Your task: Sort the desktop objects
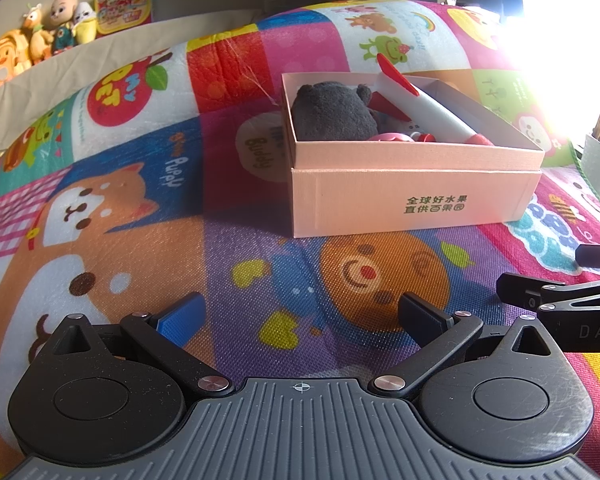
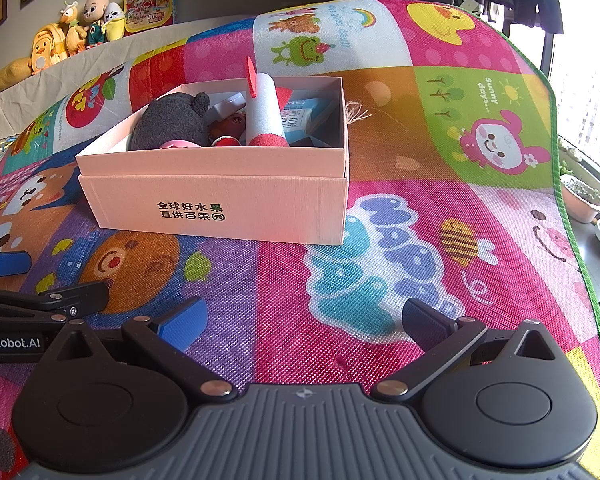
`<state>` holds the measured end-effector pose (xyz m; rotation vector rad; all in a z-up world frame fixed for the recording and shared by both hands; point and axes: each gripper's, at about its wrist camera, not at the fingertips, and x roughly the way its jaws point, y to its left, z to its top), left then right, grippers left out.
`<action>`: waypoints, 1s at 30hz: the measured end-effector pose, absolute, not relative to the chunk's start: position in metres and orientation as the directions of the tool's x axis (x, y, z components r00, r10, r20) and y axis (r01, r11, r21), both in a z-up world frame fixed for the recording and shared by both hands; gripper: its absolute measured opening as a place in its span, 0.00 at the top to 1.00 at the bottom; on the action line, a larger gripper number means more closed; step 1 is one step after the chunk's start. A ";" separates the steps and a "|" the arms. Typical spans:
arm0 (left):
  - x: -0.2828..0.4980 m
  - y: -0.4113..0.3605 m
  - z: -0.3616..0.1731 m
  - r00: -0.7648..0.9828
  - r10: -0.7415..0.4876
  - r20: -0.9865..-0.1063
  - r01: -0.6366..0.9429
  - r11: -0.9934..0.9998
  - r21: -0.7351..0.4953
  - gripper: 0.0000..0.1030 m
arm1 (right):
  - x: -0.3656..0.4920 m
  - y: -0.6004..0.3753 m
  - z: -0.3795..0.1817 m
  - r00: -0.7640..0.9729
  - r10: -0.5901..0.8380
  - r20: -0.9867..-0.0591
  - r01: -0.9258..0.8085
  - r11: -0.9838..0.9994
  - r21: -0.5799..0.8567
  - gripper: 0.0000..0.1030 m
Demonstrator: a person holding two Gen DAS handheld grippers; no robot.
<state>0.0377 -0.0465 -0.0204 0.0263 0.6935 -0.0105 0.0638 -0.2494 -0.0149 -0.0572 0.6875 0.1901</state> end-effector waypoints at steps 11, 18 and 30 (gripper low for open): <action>0.036 -0.046 -0.019 0.737 -0.014 -0.675 0.036 0.999 0.018 0.00 | 0.064 -0.250 -0.015 0.756 0.156 -0.636 -0.193 0.981 0.010 0.00; 0.035 -0.045 -0.019 0.744 -0.019 -0.668 0.030 1.000 0.005 0.00 | 0.064 -0.249 -0.015 0.756 0.155 -0.636 -0.193 0.981 0.010 0.00; 0.035 -0.045 -0.019 0.744 -0.020 -0.667 0.031 1.000 0.004 0.00 | 0.064 -0.250 -0.015 0.756 0.155 -0.636 -0.193 0.981 0.010 0.00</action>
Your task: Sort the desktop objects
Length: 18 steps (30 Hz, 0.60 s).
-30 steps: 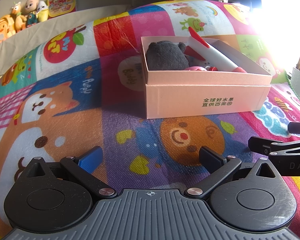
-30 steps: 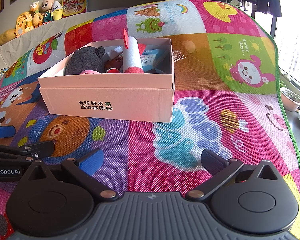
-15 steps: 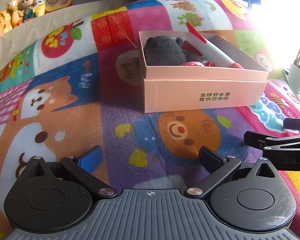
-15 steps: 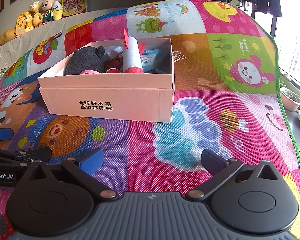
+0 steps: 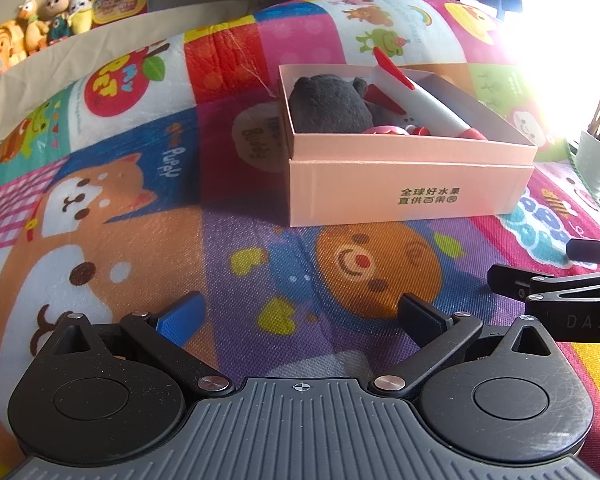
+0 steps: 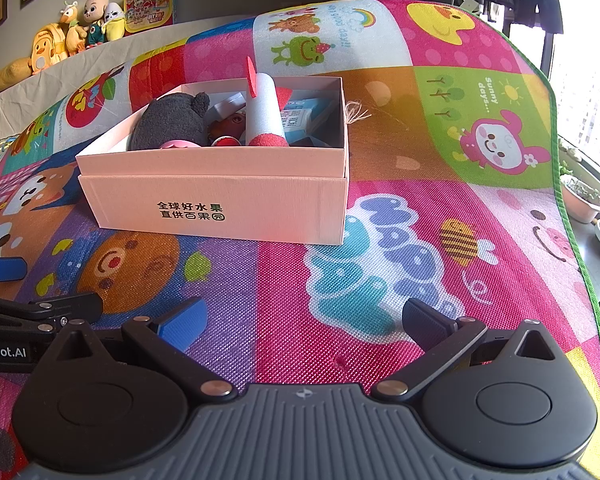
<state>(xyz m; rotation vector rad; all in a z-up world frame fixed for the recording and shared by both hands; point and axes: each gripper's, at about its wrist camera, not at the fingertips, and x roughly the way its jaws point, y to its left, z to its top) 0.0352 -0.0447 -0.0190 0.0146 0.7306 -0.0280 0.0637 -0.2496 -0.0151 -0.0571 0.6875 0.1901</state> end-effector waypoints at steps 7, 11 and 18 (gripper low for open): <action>0.034 -0.042 -0.019 0.750 -0.034 -0.661 0.033 0.999 -0.013 0.00 | 0.064 -0.249 -0.015 0.756 0.155 -0.636 -0.193 0.981 0.010 0.00; 0.034 -0.042 -0.019 0.752 -0.034 -0.658 0.030 0.999 -0.018 0.00 | 0.064 -0.249 -0.015 0.756 0.155 -0.636 -0.193 0.981 0.010 0.00; 0.034 -0.042 -0.020 0.752 -0.032 -0.658 0.032 0.999 -0.013 0.00 | 0.064 -0.250 -0.015 0.756 0.155 -0.636 -0.193 0.981 0.010 0.00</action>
